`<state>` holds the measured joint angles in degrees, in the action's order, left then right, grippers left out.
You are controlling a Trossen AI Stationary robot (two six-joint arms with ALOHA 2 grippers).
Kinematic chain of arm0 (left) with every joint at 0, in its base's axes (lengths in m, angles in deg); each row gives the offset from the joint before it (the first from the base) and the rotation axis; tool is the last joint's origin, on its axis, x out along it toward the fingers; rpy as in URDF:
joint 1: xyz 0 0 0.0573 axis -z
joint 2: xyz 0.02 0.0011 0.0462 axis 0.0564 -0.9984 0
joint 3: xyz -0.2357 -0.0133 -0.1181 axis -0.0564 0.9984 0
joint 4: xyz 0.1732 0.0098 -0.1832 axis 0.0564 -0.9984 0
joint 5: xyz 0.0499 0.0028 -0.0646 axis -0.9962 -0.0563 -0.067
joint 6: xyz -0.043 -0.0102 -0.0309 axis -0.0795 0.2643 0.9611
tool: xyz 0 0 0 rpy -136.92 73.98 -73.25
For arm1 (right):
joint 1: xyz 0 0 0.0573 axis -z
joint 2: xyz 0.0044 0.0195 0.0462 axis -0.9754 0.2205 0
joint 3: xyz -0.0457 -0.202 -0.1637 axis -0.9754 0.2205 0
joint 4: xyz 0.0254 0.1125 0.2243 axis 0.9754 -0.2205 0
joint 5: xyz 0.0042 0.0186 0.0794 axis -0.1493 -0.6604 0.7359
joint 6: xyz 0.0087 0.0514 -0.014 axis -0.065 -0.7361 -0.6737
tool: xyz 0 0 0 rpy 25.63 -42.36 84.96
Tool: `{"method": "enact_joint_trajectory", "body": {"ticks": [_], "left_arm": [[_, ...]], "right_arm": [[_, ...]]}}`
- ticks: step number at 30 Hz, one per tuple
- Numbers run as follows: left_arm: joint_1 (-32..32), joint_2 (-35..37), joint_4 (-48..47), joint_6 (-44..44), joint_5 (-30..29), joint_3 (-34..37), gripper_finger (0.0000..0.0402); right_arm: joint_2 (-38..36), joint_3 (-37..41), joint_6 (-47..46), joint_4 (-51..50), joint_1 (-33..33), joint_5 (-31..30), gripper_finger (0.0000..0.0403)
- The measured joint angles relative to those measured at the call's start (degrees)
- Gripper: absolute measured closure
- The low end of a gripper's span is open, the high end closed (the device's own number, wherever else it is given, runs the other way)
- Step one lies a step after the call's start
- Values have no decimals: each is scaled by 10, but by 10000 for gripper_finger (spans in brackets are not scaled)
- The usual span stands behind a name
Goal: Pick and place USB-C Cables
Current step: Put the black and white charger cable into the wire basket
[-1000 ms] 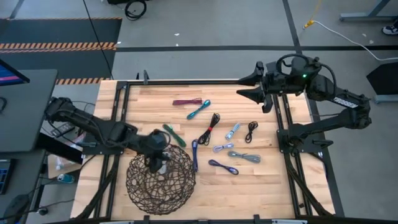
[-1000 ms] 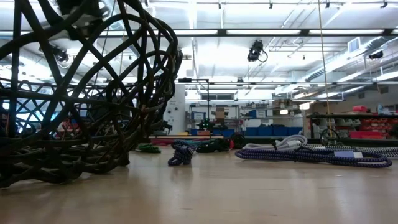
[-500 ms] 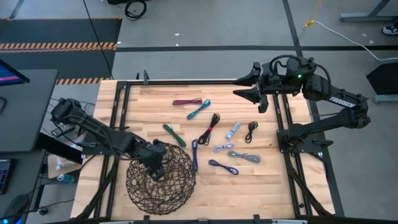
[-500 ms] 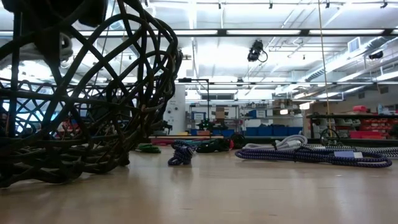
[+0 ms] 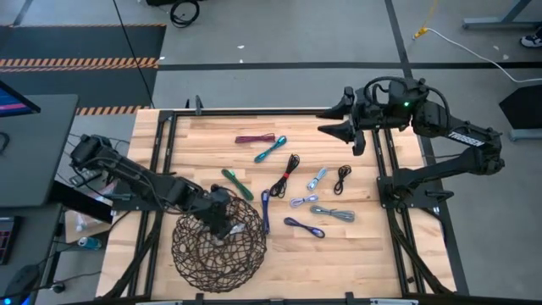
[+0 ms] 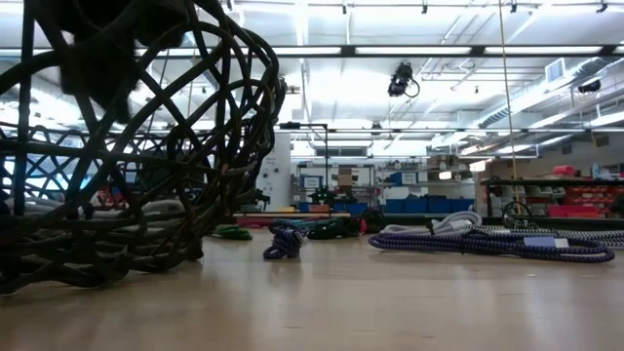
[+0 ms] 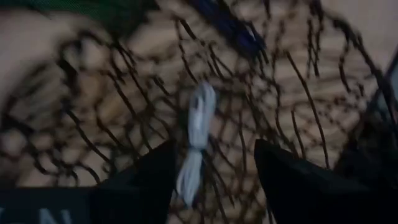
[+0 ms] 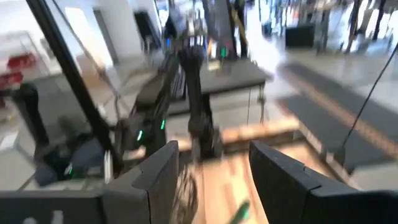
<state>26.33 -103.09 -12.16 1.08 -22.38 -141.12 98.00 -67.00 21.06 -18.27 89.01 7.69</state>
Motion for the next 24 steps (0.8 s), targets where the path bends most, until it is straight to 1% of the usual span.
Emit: {"method": "enact_joint_trajectory", "body": {"ticks": [3, 5, 8, 11, 15, 19, 24], "left_arm": [[-24, 0, 10, -21, -23, 0, 179], [-45, 0, 31, -40, -32, 0, 184], [-78, 0, 80, -78, -37, 0, 191], [-113, 0, 141, -134, -37, 0, 195], [-161, 0, 238, -211, -23, 0, 195], [-198, 0, 324, -260, 0, 0, 192], [-228, 0, 377, -296, 21, 0, 194]], "right_arm": [[0, 0, -28, -94, 0, -1, 202], [2, 0, -57, -167, -5, -20, 202], [6, 2, -96, -276, -15, -44, 205], [10, 11, -141, -344, -29, -47, 210], [25, 20, -187, -390, -58, -44, 217], [46, 41, -230, -399, -94, -45, 217], [84, 83, -266, -421, -145, -46, 217]]}}
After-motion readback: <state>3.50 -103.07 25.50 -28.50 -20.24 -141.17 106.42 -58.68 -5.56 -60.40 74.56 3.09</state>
